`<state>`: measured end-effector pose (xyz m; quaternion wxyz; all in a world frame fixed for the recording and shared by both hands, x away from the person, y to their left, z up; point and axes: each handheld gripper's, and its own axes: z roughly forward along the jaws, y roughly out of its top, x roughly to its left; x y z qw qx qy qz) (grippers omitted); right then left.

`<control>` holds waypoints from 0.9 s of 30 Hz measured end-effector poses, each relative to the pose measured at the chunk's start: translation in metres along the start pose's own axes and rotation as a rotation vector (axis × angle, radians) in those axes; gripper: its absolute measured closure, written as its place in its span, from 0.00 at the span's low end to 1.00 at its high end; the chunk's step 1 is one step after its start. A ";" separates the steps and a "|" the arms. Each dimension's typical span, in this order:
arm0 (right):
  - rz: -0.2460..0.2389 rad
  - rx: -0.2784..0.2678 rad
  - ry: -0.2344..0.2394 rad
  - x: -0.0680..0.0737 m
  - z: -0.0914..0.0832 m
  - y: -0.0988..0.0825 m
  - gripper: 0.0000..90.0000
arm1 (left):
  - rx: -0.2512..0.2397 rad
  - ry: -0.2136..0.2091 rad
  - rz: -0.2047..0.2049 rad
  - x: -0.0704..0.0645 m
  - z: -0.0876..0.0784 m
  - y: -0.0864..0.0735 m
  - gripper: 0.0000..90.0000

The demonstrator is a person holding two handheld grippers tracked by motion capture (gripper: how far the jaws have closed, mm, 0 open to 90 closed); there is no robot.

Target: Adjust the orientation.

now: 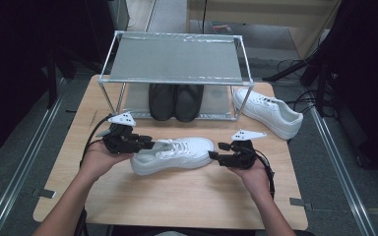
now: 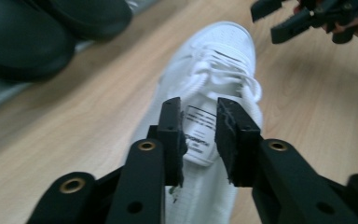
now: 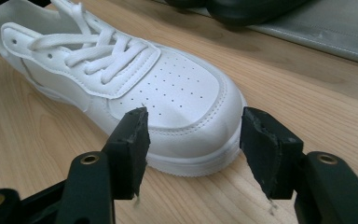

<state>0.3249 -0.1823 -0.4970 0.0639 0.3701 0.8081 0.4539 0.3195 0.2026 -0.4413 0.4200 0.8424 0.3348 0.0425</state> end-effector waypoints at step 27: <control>-0.036 0.052 0.043 0.024 0.022 0.002 0.93 | 0.096 0.068 -0.112 0.052 0.022 -0.026 0.99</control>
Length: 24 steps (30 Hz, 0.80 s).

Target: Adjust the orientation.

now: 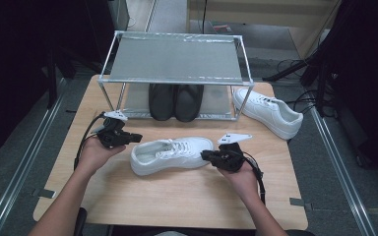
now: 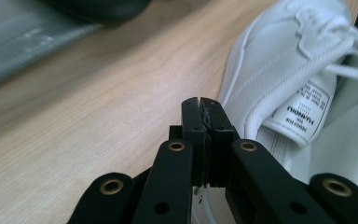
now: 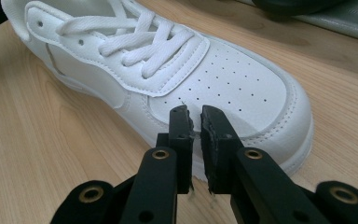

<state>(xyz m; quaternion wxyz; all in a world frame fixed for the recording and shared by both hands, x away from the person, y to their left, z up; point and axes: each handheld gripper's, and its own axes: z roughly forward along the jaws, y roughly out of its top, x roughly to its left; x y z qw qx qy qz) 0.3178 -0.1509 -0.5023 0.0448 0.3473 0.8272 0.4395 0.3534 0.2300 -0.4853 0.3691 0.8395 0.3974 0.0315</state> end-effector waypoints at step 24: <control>-0.023 0.015 -0.109 0.003 0.016 0.008 1.00 | 0.056 -0.054 -0.001 -0.021 0.014 -0.018 0.99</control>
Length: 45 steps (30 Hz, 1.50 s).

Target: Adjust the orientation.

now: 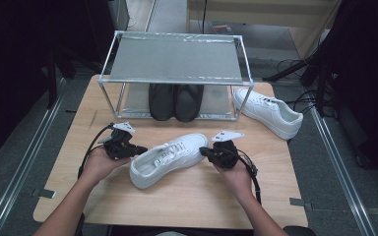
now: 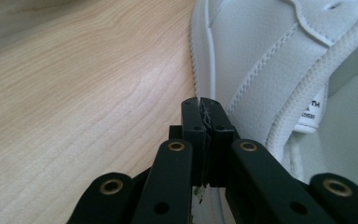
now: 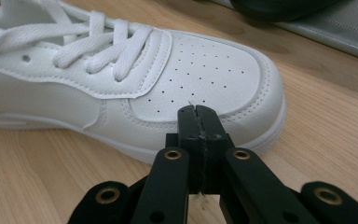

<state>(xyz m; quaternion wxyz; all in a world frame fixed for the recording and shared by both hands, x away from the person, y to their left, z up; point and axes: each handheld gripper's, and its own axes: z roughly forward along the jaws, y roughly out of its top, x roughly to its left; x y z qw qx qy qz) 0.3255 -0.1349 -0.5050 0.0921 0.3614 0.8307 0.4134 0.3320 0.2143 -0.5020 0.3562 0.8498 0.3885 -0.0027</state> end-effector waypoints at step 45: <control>0.021 -0.016 0.108 0.016 0.013 0.016 1.00 | -0.082 -0.033 -0.014 -0.019 -0.005 -0.009 0.99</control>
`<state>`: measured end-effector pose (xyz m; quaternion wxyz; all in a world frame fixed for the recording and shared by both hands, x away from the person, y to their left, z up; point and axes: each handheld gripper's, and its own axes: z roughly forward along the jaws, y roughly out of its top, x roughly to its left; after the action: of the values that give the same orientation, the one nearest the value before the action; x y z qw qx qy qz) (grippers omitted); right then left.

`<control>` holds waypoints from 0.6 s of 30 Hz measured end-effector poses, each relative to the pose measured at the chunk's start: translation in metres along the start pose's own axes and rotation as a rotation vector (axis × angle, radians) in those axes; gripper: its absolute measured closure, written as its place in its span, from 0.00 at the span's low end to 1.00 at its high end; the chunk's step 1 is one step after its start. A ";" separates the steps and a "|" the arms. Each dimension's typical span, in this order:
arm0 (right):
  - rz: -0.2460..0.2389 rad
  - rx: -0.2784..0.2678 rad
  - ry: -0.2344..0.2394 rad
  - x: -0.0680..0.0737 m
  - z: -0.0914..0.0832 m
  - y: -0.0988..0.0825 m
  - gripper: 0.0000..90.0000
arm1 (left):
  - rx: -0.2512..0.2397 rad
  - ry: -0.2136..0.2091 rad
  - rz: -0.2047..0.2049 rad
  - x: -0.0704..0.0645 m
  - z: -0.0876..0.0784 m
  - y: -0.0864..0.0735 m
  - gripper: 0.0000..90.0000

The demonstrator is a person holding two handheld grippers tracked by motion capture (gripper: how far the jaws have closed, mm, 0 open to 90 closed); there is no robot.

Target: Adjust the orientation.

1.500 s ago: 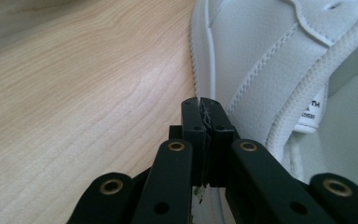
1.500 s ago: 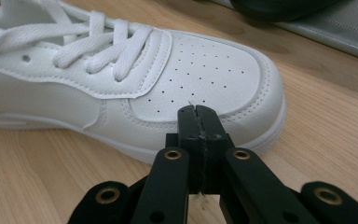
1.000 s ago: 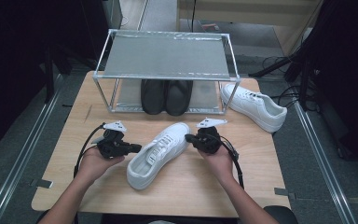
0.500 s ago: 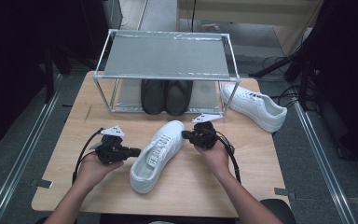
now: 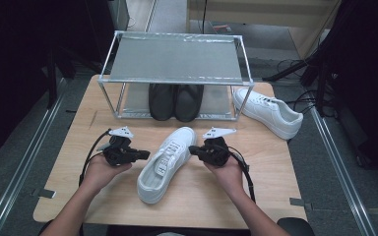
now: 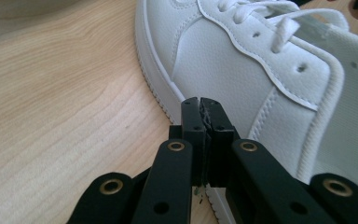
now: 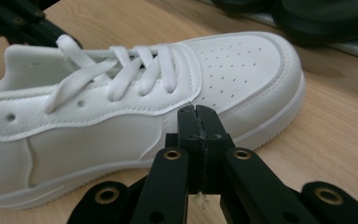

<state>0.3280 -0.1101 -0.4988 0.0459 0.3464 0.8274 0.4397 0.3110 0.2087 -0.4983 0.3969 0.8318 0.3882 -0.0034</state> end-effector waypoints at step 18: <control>-0.026 0.060 0.045 0.026 0.009 -0.016 1.00 | 0.027 -0.022 0.034 -0.002 0.016 0.013 0.99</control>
<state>0.3030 -0.0940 -0.5100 0.0225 0.3268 0.8454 0.4219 0.3229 0.1918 -0.4998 0.3898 0.8433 0.3697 -0.0110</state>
